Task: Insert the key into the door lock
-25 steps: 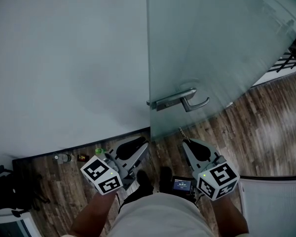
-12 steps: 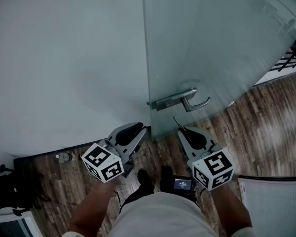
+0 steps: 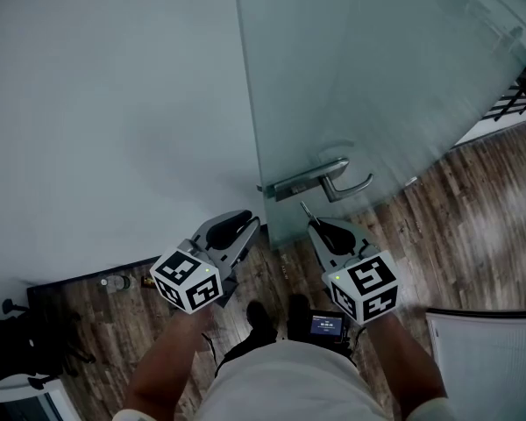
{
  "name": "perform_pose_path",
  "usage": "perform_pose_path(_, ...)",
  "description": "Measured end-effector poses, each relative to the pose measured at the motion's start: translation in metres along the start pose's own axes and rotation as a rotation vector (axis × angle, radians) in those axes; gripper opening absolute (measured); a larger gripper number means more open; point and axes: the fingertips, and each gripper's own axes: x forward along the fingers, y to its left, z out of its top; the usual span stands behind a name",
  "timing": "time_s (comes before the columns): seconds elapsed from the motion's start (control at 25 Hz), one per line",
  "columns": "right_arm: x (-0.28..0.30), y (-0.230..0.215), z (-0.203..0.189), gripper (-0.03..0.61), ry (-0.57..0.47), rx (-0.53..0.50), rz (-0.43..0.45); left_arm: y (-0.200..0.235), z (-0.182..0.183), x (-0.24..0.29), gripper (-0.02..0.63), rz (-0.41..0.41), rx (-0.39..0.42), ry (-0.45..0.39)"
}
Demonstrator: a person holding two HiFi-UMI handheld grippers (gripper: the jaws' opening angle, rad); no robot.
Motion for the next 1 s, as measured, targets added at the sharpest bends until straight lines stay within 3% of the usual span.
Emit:
perform_pose_path(0.2,0.012,-0.004,-0.001,0.021,0.007,0.012,0.002,0.013,0.003,0.007,0.080,0.018,0.018,0.005)
perform_pose_path(0.72,0.025,-0.008,-0.004,0.021,0.031,0.013,-0.001,0.017,0.027,0.031,0.121,-0.035,0.131,0.010)
perform_pose_path(1.0,0.025,-0.008,-0.003,0.021,0.039,-0.064,-0.025,0.013,0.033,0.039,0.123,-0.074,0.144,0.012)
